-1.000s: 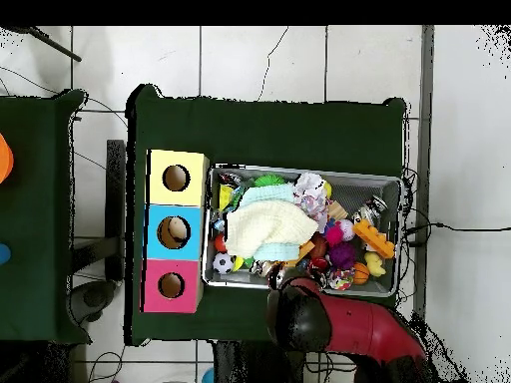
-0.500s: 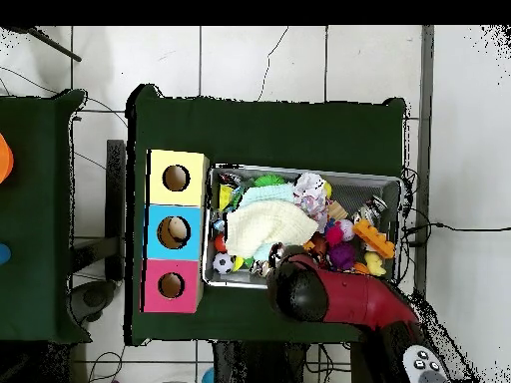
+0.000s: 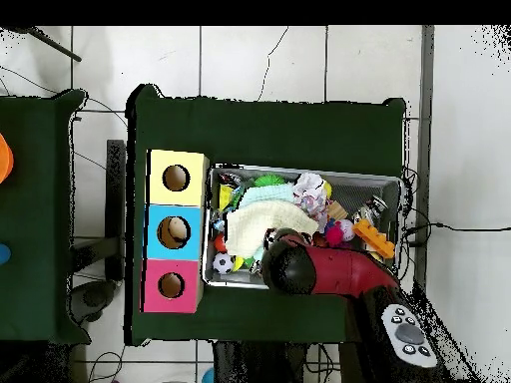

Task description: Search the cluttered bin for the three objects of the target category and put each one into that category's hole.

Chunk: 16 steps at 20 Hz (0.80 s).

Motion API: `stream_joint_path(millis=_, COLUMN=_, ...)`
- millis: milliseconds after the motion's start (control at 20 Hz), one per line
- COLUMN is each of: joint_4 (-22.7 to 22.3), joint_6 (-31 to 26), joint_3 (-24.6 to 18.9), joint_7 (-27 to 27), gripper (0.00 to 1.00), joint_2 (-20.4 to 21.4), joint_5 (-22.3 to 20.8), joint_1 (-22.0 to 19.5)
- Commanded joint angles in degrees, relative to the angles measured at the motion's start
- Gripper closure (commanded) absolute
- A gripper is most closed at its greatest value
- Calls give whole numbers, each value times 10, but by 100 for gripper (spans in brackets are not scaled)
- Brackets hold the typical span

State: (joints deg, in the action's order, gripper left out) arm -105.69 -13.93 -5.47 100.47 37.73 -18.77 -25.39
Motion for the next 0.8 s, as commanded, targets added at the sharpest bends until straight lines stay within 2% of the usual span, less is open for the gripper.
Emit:
stream_joint_path(millis=50, joint_4=72, joint_6=42, joint_3=9, joint_7=78, gripper=0, joint_2=-62, joint_5=4, joint_1=10)
stream_joint_path(millis=800, joint_4=144, joint_6=102, joint_3=25, joint_7=73, gripper=0, joint_2=-175, joint_5=8, joint_1=16)
